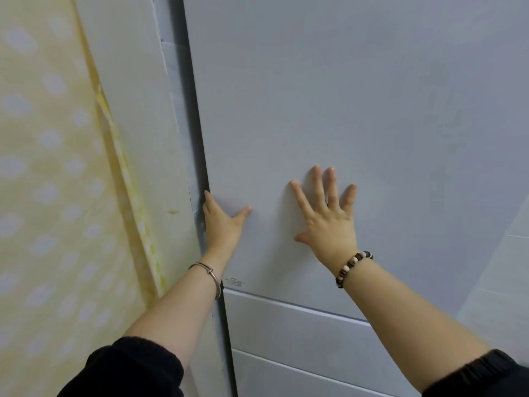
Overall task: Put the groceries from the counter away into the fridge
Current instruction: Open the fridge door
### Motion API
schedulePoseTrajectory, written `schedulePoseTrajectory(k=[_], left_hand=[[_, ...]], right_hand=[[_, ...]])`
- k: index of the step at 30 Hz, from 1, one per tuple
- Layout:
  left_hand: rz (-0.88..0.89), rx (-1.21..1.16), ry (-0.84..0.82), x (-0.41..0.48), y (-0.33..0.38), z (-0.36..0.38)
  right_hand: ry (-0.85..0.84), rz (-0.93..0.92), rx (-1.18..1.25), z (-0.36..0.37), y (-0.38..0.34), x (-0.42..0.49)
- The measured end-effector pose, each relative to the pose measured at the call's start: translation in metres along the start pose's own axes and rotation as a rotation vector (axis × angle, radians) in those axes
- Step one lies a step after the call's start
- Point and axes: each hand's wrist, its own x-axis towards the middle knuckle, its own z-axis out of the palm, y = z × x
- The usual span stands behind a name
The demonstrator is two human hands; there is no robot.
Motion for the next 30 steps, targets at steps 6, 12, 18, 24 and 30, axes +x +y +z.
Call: schedulePoseTrajectory(k=[6, 12, 18, 24, 30], left_hand=[[-0.007, -0.014, -0.047, 0.018, -0.008, -0.007], [0.019, 0.026, -0.104, 0.021, -0.013, -0.014], [0.023, 0.022, -0.174, 0.026, -0.016, -0.025], [0.031, -0.005, -0.168, 0.005, -0.027, -0.048], [0.066, -0.030, -0.131, -0.034, -0.029, -0.079]], right_hand=[[0.015, -0.004, 0.005, 0.009, 0.001, 0.001], [-0.012, 0.009, 0.014, 0.008, 0.001, 0.000], [-0.160, 0.062, 0.043, -0.010, -0.010, 0.000], [-0.287, 0.109, 0.011, -0.032, -0.018, -0.014], [-0.352, 0.201, 0.081, -0.066, -0.044, -0.039]])
